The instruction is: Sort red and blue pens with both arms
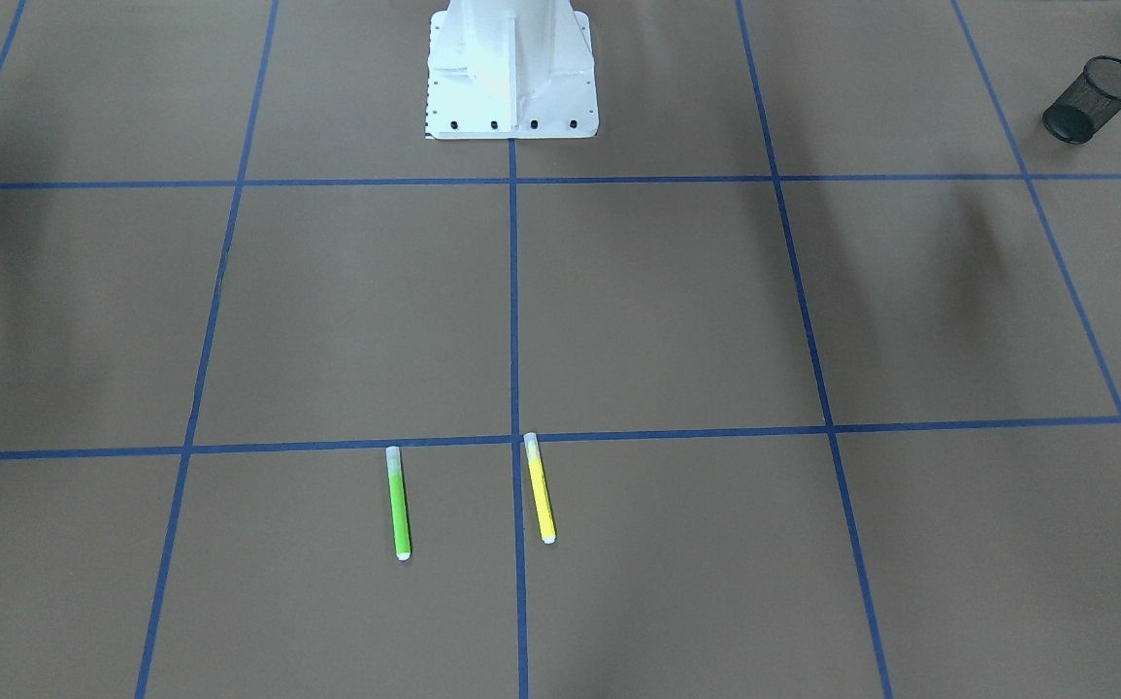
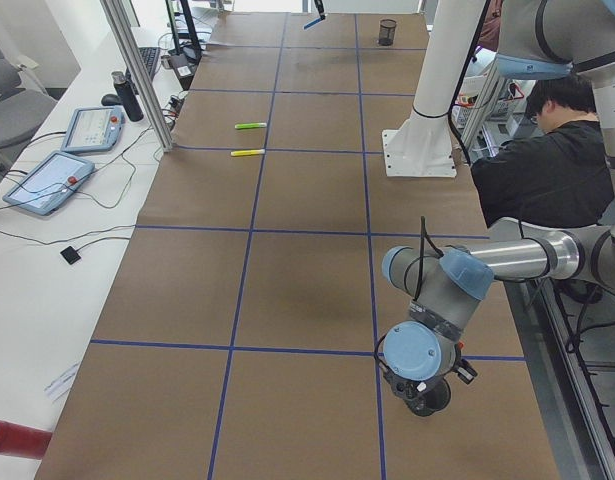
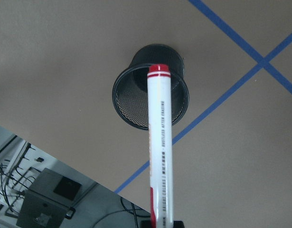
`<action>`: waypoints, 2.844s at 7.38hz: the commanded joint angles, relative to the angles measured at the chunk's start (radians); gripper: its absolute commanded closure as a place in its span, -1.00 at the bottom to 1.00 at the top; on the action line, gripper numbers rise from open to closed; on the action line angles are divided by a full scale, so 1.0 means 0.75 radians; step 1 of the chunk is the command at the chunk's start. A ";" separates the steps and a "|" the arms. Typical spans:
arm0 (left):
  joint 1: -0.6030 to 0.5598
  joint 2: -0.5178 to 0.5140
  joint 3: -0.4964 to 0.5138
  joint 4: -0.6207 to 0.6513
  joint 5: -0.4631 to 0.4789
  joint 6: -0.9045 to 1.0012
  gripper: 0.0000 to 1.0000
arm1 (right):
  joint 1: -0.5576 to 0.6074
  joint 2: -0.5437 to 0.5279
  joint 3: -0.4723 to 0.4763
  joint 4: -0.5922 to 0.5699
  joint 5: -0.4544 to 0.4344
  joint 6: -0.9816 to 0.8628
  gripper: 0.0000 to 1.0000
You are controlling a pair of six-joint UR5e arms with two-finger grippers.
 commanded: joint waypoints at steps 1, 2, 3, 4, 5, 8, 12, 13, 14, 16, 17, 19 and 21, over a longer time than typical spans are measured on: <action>-0.002 0.016 0.044 0.081 -0.066 0.043 1.00 | 0.000 0.005 0.003 0.002 0.001 0.000 1.00; -0.002 0.014 0.050 0.114 -0.106 0.053 1.00 | 0.000 0.009 0.001 0.002 0.001 0.000 1.00; -0.002 0.014 0.064 0.118 -0.129 0.053 1.00 | 0.000 0.015 0.003 0.004 0.001 0.000 1.00; -0.002 0.012 0.119 0.116 -0.200 0.053 1.00 | 0.000 0.018 0.001 0.006 0.001 0.004 1.00; 0.000 0.012 0.132 0.116 -0.225 0.053 1.00 | 0.000 0.018 0.001 0.010 0.001 0.006 1.00; 0.000 0.007 0.224 0.110 -0.272 0.055 1.00 | 0.000 0.030 0.001 0.012 0.009 0.015 1.00; 0.000 0.003 0.291 0.102 -0.334 0.055 -0.64 | -0.002 0.036 0.001 0.012 0.027 0.017 1.00; -0.002 0.003 0.289 0.102 -0.336 0.053 -1.00 | -0.002 0.038 -0.001 0.006 0.027 0.017 1.00; -0.002 -0.013 0.285 0.102 -0.336 0.053 -1.00 | 0.000 0.036 -0.001 -0.002 0.029 0.019 1.00; -0.002 -0.096 0.289 0.098 -0.340 0.051 -1.00 | 0.030 0.038 0.001 -0.069 0.042 0.021 1.00; -0.002 -0.137 0.285 0.096 -0.340 0.051 -1.00 | 0.047 0.032 0.023 -0.112 0.042 0.019 1.00; -0.002 -0.236 0.281 0.013 -0.407 0.053 -1.00 | 0.092 0.014 0.058 -0.264 0.042 -0.004 1.00; -0.002 -0.291 0.247 -0.186 -0.452 0.039 -1.00 | 0.098 0.016 0.056 -0.511 0.026 -0.004 1.00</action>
